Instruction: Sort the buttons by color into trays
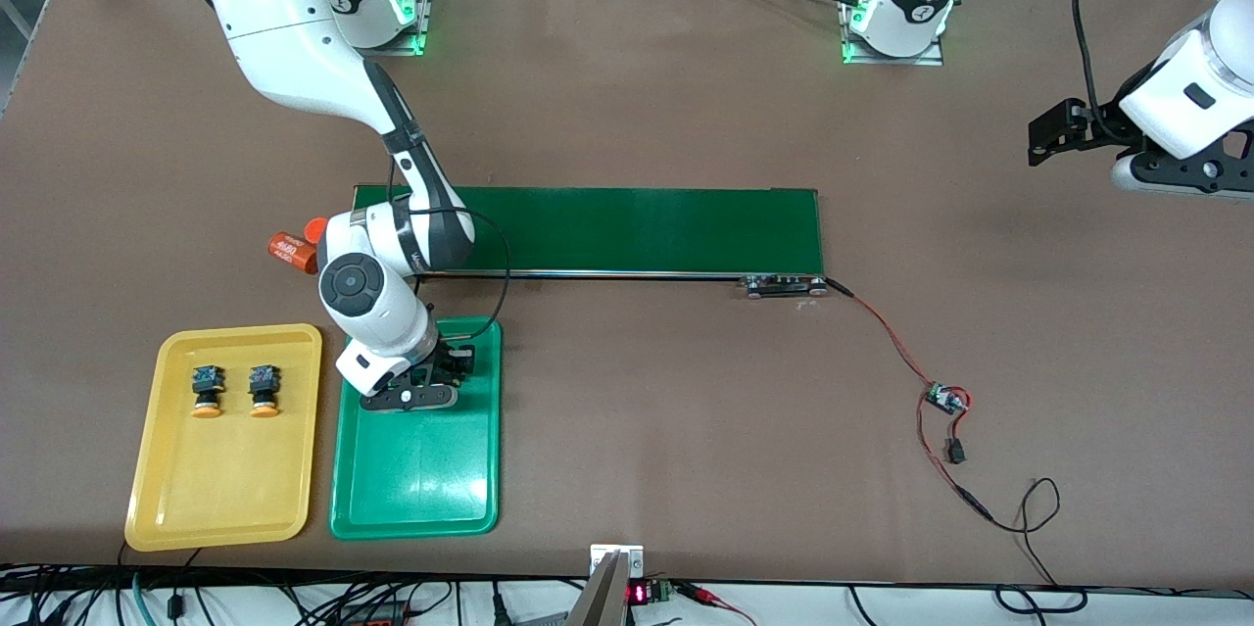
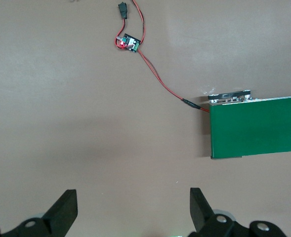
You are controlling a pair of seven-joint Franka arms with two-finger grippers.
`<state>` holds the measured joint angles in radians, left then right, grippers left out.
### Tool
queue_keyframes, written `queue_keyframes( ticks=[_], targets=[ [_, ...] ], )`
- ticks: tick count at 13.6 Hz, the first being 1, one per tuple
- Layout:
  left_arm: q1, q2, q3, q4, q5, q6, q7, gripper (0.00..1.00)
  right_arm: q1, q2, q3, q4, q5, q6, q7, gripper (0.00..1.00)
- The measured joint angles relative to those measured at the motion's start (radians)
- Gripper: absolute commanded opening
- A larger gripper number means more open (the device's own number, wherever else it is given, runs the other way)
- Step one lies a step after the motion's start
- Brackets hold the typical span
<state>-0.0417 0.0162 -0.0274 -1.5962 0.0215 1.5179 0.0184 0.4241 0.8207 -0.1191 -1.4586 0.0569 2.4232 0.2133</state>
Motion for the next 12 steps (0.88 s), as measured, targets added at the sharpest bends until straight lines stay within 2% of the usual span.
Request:
queue_keyframes(
  ticks=[2, 4, 8, 12],
  targets=[
    [0.000, 0.000, 0.000, 0.000, 0.000, -0.001, 0.000, 1.00, 0.001, -0.016, 0.000, 0.017, 0.000, -0.014, 0.010, 1.00],
    [0.000, 0.000, -0.001, 0.000, 0.000, -0.002, 0.000, 1.00, -0.002, -0.070, -0.003, 0.031, 0.000, -0.101, 0.016, 1.00],
    [0.000, 0.000, -0.002, 0.001, 0.000, -0.004, 0.000, 1.00, -0.035, -0.259, -0.012, 0.041, 0.000, -0.365, 0.018, 1.00],
    [0.000, 0.000, -0.002, 0.002, 0.000, -0.005, 0.000, 1.00, -0.118, -0.437, -0.018, 0.042, -0.005, -0.567, 0.017, 1.00]
  ],
)
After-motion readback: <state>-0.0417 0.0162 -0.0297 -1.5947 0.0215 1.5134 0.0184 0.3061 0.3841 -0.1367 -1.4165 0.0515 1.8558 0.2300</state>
